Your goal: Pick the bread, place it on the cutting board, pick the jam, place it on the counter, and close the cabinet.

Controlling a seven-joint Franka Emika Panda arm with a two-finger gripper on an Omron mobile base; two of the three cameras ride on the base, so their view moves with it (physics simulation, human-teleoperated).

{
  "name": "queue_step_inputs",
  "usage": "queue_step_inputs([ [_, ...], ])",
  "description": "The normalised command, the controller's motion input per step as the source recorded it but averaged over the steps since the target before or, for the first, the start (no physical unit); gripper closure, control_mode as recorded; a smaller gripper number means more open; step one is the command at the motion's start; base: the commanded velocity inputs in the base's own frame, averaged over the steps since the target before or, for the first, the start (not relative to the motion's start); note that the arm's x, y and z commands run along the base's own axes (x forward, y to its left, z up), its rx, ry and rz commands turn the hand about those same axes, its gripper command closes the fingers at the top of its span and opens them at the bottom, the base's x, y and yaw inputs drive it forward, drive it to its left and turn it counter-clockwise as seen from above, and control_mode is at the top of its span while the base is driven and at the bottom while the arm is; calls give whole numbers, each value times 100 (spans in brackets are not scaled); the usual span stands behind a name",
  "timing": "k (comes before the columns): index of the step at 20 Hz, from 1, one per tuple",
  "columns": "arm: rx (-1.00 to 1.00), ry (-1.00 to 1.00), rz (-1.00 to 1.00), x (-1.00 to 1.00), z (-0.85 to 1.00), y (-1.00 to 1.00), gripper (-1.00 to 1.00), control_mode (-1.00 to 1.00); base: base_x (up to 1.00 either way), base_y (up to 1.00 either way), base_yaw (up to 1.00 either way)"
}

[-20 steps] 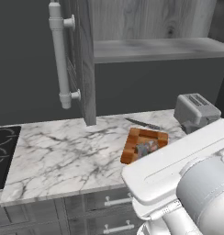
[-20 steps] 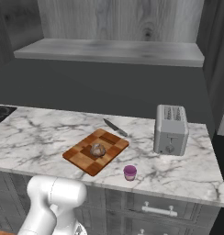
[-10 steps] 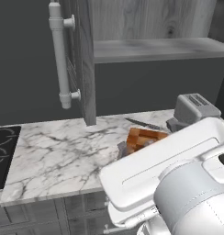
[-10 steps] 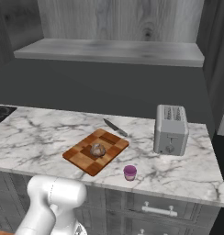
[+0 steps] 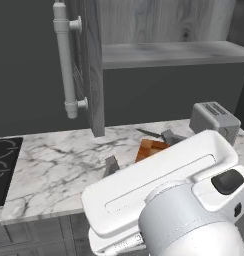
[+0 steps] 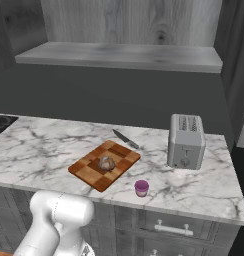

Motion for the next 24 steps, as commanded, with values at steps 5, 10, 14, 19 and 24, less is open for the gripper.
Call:
queue_step_inputs([
  [5,0,-3,0,0,1,30,-100,-100,0,0,0],
  [10,0,0,0,7,0,34,-100,-100,0,0,0],
  [14,0,0,-1,17,0,23,-100,-100,0,0,0],
  [19,0,0,-5,29,0,13,-100,-100,0,0,0],
  [24,0,0,-6,29,0,11,-100,-100,0,0,0],
])
